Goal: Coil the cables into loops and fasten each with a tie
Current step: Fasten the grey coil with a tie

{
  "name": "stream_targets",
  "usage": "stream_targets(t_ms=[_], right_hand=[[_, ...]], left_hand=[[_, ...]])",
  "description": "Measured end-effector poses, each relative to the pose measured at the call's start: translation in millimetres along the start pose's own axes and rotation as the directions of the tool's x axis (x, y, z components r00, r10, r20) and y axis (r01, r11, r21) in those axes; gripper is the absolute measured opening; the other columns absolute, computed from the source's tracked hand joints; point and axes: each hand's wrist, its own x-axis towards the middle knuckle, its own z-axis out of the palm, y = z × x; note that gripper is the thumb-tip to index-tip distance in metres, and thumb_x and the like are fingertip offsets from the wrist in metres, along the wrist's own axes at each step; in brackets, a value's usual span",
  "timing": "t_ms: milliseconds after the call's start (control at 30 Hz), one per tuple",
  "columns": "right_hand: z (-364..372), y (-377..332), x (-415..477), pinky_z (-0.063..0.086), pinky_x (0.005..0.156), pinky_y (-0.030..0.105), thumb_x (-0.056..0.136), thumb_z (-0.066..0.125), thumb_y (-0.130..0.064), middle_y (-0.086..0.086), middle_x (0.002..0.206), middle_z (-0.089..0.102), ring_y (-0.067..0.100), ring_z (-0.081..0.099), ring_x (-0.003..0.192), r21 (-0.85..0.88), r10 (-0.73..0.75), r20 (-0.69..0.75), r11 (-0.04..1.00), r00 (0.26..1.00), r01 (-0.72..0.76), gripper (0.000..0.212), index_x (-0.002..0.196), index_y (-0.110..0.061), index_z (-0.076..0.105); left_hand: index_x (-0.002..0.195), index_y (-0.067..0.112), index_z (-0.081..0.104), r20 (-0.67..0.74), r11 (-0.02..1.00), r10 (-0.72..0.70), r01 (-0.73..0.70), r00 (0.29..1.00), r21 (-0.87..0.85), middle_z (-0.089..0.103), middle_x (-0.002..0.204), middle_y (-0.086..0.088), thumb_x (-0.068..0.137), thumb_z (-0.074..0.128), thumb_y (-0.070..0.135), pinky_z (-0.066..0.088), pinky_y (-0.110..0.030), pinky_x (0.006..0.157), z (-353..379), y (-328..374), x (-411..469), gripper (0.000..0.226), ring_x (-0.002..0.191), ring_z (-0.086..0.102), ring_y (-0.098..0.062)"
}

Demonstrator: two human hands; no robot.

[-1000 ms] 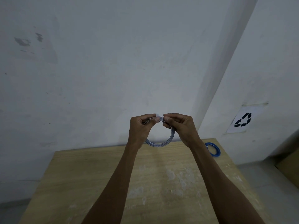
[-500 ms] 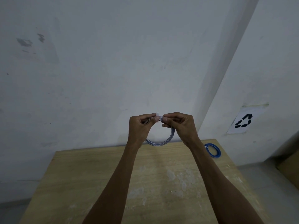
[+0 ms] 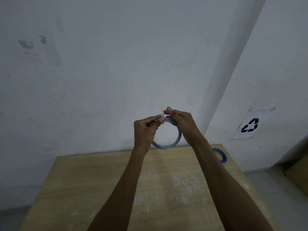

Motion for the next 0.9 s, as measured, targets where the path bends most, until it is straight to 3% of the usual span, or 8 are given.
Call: stream_targets(t_ms=[67, 133, 233, 300, 400, 567, 767, 900], right_hand=[[2.1, -8.0, 4.3, 0.051, 0.104, 0.031, 0.091, 0.066, -0.048, -0.010, 0.106, 0.079, 0.006, 0.070, 0.109, -0.015, 0.007, 0.020, 1.000, 1.000, -0.007, 0.037, 0.104, -0.017, 0.080], [3.2, -12.2, 7.0, 0.051, 0.103, 0.029, 0.095, 0.069, -0.032, -0.009, 0.103, 0.079, 0.002, 0.071, 0.106, -0.006, -0.023, 0.034, 1.000, 0.999, 0.023, 0.028, 0.103, -0.008, 0.080], [2.1, -13.5, 10.1, 0.055, 0.093, 0.022, 0.094, 0.071, -0.018, -0.001, 0.105, 0.079, 0.007, 0.073, 0.105, 0.040, -0.059, 0.008, 0.997, 0.998, 0.059, 0.018, 0.105, -0.006, 0.080], [2.1, -13.4, 10.9, 0.054, 0.087, 0.016, 0.094, 0.070, -0.015, 0.001, 0.110, 0.078, 0.007, 0.073, 0.104, 0.048, -0.071, 0.001, 0.996, 0.997, 0.071, 0.019, 0.108, -0.004, 0.079], [2.6, -13.2, 11.7, 0.052, 0.095, 0.019, 0.094, 0.071, -0.015, 0.004, 0.117, 0.076, 0.012, 0.072, 0.108, 0.023, -0.077, 0.001, 0.997, 0.997, 0.076, 0.021, 0.109, -0.002, 0.078], [0.8, -13.6, 12.4, 0.052, 0.082, 0.010, 0.091, 0.074, -0.011, 0.004, 0.115, 0.076, 0.008, 0.072, 0.102, 0.027, -0.114, -0.025, 0.993, 0.993, 0.114, 0.020, 0.106, 0.000, 0.078], [-3.7, -11.5, 13.6, 0.050, 0.086, 0.012, 0.092, 0.073, -0.011, 0.003, 0.121, 0.074, 0.016, 0.069, 0.111, -0.012, -0.129, -0.035, 0.992, 0.991, 0.128, 0.017, 0.103, -0.001, 0.080], [-5.6, -9.5, 14.0, 0.048, 0.094, 0.021, 0.093, 0.070, -0.008, 0.003, 0.128, 0.069, 0.020, 0.066, 0.115, 0.012, -0.125, -0.091, 0.992, 0.988, 0.127, 0.014, 0.100, 0.000, 0.079]], left_hand=[[0.110, 0.003, 0.078, 0.031, 1.000, 0.010, -0.011, 0.999, 0.014, 0.080, 0.098, -0.014, 0.087, 0.079, 0.008, 0.047, -0.010, 0.059, 1.7, 1.8, -2.3, 0.024, 0.075, 0.072, -0.004], [0.110, 0.002, 0.078, 0.049, 1.000, 0.021, -0.022, 0.999, 0.016, 0.080, 0.097, -0.014, 0.087, 0.079, 0.009, 0.045, -0.009, 0.057, 2.5, 3.0, -4.2, 0.024, 0.071, 0.070, -0.002], [0.109, 0.002, 0.078, 0.061, 0.999, 0.038, -0.040, 0.997, 0.031, 0.080, 0.094, -0.011, 0.087, 0.079, 0.007, 0.046, -0.009, 0.059, 2.1, 4.8, -5.4, 0.023, 0.068, 0.069, -0.001], [0.108, 0.004, 0.079, 0.075, 0.997, 0.055, -0.059, 0.996, 0.043, 0.080, 0.092, -0.006, 0.087, 0.079, 0.007, 0.050, -0.012, 0.064, 1.8, 6.9, -5.6, 0.021, 0.073, 0.073, -0.005], [0.106, 0.010, 0.079, 0.095, 0.996, 0.059, -0.065, 0.994, 0.065, 0.080, 0.090, 0.003, 0.086, 0.080, 0.008, 0.053, -0.015, 0.068, 2.6, 8.2, -5.6, 0.020, 0.082, 0.077, -0.010], [0.109, 0.006, 0.078, 0.096, 0.991, 0.096, -0.104, 0.991, 0.086, 0.079, 0.091, -0.001, 0.090, 0.077, 0.009, 0.057, -0.017, 0.071, 7.4, 10.8, -6.1, 0.020, 0.081, 0.076, -0.007], [0.102, 0.005, 0.081, 0.066, 0.989, 0.103, -0.109, 0.993, 0.102, 0.075, 0.071, 0.005, 0.091, 0.077, 0.019, 0.043, -0.012, 0.059, 11.2, 9.8, -7.3, 0.019, 0.056, 0.059, 0.003], [0.104, 0.004, 0.080, 0.113, 0.989, 0.093, -0.105, 0.989, 0.104, 0.078, 0.082, -0.002, 0.090, 0.077, 0.014, 0.043, -0.009, 0.058, 11.9, 10.2, -8.9, 0.018, 0.060, 0.062, 0.005]])
